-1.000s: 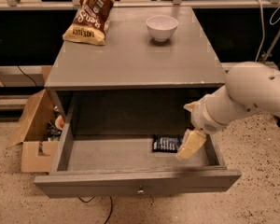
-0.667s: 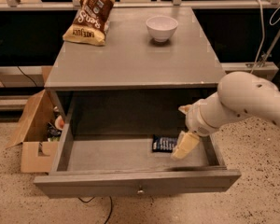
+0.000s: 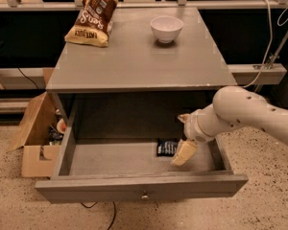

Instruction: Pick rxbar blueberry from top drawer and place on counter

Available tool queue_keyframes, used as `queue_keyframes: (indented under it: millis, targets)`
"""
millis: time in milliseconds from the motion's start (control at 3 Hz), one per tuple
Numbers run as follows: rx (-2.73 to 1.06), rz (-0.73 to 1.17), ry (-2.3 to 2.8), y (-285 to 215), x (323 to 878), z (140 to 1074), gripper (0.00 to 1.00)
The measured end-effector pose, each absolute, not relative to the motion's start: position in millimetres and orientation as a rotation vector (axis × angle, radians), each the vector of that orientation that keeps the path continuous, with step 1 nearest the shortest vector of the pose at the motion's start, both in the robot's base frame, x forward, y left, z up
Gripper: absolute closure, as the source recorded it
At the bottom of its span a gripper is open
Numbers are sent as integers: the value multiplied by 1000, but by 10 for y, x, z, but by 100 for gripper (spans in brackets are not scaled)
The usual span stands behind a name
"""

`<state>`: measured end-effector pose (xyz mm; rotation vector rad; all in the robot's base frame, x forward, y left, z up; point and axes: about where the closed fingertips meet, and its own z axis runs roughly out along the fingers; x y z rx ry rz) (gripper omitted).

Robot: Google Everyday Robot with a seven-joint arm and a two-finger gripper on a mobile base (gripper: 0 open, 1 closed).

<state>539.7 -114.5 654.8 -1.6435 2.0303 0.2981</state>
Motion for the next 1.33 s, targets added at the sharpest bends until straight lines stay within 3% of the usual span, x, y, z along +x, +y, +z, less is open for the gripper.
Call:
queue_keyframes:
  millis: [1000, 1333]
  targets:
    - [-1721, 341, 2046, -984, 5518, 5964, 0]
    - [-1704, 424, 2049, -1013, 5556, 5846, 16]
